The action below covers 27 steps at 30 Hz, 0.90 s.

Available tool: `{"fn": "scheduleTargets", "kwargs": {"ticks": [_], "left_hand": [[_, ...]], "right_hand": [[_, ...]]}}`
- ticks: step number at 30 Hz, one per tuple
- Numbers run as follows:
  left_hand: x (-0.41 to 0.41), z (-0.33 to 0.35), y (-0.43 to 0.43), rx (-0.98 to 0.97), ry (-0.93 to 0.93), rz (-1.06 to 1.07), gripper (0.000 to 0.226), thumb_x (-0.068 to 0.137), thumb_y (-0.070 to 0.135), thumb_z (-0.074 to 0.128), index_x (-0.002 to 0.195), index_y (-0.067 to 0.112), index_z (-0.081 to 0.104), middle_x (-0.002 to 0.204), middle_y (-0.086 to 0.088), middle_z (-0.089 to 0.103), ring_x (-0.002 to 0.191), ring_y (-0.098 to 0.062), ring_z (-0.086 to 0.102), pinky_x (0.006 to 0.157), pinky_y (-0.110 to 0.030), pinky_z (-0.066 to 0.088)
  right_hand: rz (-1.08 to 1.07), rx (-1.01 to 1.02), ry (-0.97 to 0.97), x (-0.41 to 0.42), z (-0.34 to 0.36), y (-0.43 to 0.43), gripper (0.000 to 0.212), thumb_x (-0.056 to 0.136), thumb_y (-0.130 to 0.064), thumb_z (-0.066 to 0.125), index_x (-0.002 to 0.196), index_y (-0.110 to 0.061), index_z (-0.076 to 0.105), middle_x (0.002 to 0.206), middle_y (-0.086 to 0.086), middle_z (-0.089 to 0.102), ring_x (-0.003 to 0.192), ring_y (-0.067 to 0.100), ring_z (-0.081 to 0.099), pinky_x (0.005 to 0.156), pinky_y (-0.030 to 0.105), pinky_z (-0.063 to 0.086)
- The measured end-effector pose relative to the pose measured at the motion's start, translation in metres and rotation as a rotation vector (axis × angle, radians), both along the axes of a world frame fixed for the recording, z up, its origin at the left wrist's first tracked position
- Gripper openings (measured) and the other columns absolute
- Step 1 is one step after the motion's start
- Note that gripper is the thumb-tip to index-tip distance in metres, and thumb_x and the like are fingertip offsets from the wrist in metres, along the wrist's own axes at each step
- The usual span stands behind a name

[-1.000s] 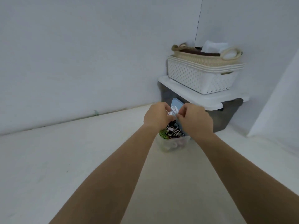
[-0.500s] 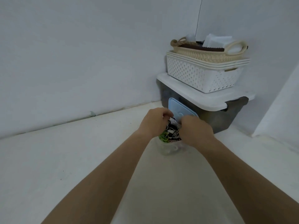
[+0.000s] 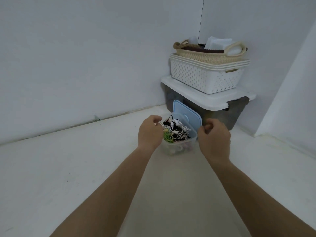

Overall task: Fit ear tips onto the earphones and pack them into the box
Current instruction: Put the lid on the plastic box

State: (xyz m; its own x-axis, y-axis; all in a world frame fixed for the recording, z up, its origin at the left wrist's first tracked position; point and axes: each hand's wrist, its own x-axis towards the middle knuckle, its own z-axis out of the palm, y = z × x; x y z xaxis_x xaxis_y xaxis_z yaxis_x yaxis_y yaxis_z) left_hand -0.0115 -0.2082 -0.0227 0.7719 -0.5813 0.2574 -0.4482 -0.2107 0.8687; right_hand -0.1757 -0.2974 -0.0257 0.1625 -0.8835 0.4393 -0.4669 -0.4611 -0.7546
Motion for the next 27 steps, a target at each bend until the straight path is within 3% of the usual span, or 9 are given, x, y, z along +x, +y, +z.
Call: {"fn": "scheduleTargets", "kwargs": {"ticks": [5,9,11,14,17,21,27], "left_hand": [[-0.012,-0.013,0.011,0.048,-0.040,-0.087,0.031,0.099,0.009,0.045,0.122,0.020,0.061,0.130,0.004,0.059,0.120,-0.015,0.053,0.099,-0.025,0.038],[-0.001,-0.022,0.016,0.126,-0.141,-0.146,0.023,0.098,0.023,0.054,0.120,0.026,0.061,0.129,0.006,0.057,0.116,-0.022,0.053,0.103,-0.041,0.043],[0.003,-0.021,0.020,0.143,-0.153,-0.160,0.024,0.096,0.029,0.059,0.120,0.028,0.061,0.124,0.007,0.056,0.114,-0.022,0.052,0.101,-0.042,0.044],[0.006,-0.016,0.026,0.142,-0.159,-0.141,0.032,0.089,0.029,0.067,0.119,0.029,0.059,0.111,0.008,0.053,0.107,-0.018,0.053,0.096,-0.036,0.045],[0.008,-0.011,0.030,0.177,-0.150,-0.098,0.037,0.081,0.025,0.070,0.116,0.025,0.057,0.106,0.006,0.050,0.102,-0.019,0.054,0.088,-0.033,0.045],[0.015,-0.005,0.031,0.221,-0.137,-0.078,0.039,0.078,0.023,0.070,0.114,0.024,0.054,0.104,0.005,0.049,0.103,-0.022,0.052,0.088,-0.035,0.045],[0.024,-0.009,0.034,0.110,-0.050,-0.095,0.046,0.083,0.028,0.077,0.123,0.021,0.055,0.119,0.005,0.054,0.101,-0.016,0.057,0.092,-0.030,0.045]], "right_hand": [[0.028,0.034,-0.002,0.011,0.000,-0.002,0.013,0.089,-0.026,0.068,0.097,-0.014,0.069,0.078,0.002,0.065,0.076,0.020,0.059,0.070,0.028,0.041],[0.037,0.097,0.023,0.020,0.007,-0.007,0.011,0.088,-0.024,0.067,0.093,-0.014,0.066,0.080,0.006,0.067,0.079,0.025,0.061,0.069,0.028,0.042],[0.056,0.115,0.079,0.024,0.007,-0.010,0.010,0.087,-0.023,0.065,0.079,-0.016,0.063,0.073,0.006,0.065,0.070,0.025,0.059,0.060,0.026,0.039],[0.061,0.115,0.118,0.029,0.006,-0.014,0.011,0.088,-0.023,0.063,0.080,-0.017,0.067,0.078,0.007,0.067,0.071,0.026,0.061,0.064,0.030,0.045],[0.064,-0.024,0.111,0.032,0.004,-0.009,0.012,0.089,-0.020,0.063,0.078,-0.015,0.065,0.084,0.006,0.064,0.070,0.025,0.056,0.063,0.031,0.041],[0.051,-0.388,0.106,0.027,0.002,0.010,0.010,0.088,-0.021,0.069,0.080,-0.015,0.067,0.096,-0.002,0.057,0.068,0.020,0.054,0.054,0.026,0.037],[0.252,-0.674,0.119,0.025,-0.005,0.009,0.002,0.086,-0.015,0.070,0.086,-0.012,0.070,0.100,-0.003,0.068,0.066,0.023,0.065,0.046,0.033,0.050]]}}
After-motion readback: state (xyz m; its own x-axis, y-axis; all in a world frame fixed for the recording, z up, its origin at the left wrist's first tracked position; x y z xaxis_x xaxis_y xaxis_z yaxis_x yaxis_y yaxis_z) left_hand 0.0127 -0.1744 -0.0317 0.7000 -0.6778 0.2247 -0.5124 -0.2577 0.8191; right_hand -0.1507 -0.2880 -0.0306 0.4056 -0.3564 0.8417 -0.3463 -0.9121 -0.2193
